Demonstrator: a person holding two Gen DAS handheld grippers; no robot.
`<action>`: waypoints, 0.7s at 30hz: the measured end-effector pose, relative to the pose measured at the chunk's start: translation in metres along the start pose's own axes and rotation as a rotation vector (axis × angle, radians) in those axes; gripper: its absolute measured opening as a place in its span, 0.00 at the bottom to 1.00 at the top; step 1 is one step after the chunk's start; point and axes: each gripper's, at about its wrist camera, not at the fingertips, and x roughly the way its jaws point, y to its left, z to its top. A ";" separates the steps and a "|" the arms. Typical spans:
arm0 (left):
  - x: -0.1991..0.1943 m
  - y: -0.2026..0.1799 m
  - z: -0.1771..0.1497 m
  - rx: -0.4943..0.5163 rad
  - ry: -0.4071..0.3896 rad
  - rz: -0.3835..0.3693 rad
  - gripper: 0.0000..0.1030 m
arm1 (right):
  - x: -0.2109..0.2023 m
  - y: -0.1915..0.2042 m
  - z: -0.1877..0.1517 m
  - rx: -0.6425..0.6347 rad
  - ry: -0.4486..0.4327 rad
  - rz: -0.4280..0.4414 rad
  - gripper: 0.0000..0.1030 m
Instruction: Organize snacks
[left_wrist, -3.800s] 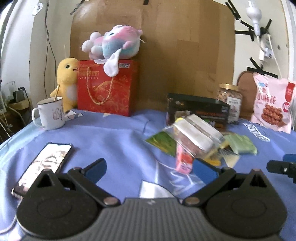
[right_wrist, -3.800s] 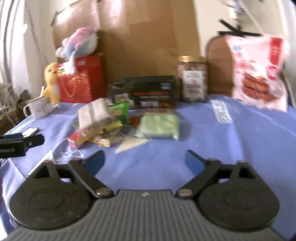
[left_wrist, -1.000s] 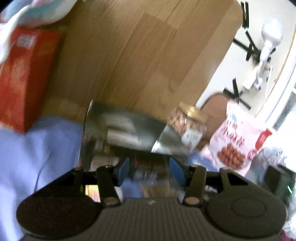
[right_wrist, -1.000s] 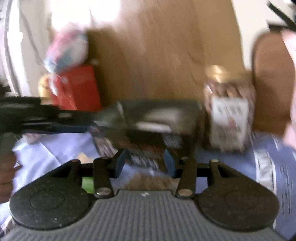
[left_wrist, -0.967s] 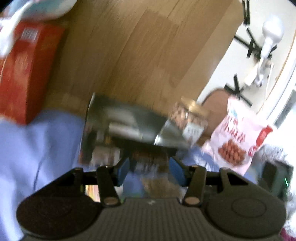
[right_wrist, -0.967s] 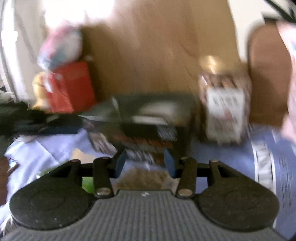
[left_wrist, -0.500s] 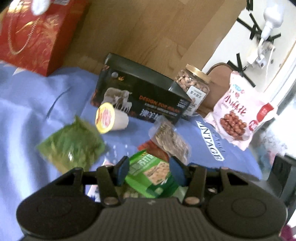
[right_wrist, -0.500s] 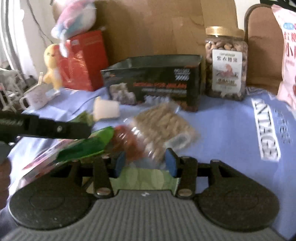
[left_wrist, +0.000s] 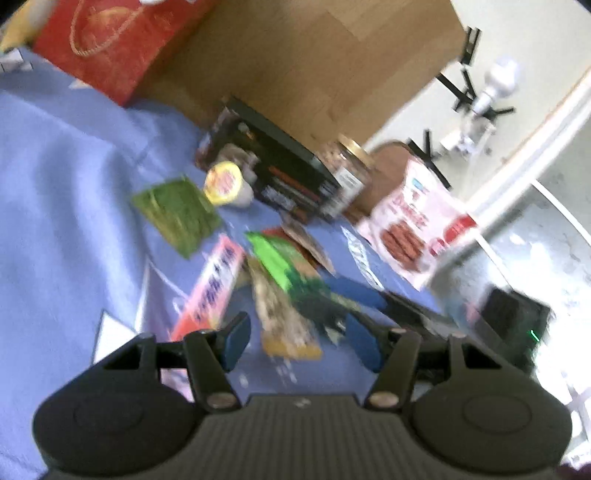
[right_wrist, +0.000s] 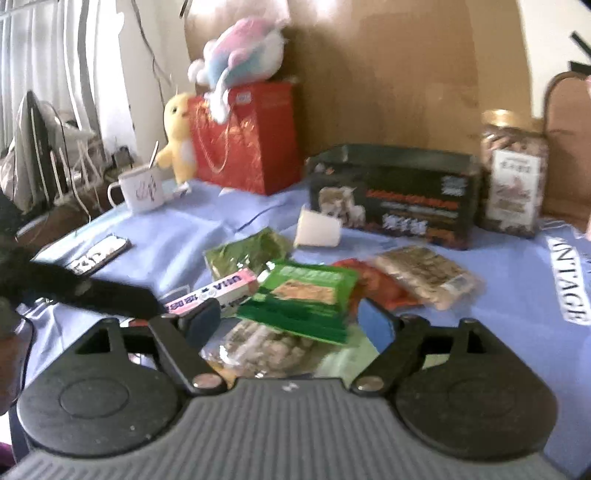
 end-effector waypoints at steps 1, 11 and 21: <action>0.001 0.001 -0.002 0.013 0.006 0.020 0.53 | 0.006 0.001 0.000 -0.010 0.007 -0.005 0.83; 0.016 0.004 0.006 0.043 0.004 0.111 0.56 | 0.003 -0.006 -0.008 -0.012 0.019 -0.073 0.42; 0.003 -0.010 0.015 0.115 -0.096 0.243 0.64 | -0.045 -0.009 -0.013 -0.061 -0.032 -0.081 0.24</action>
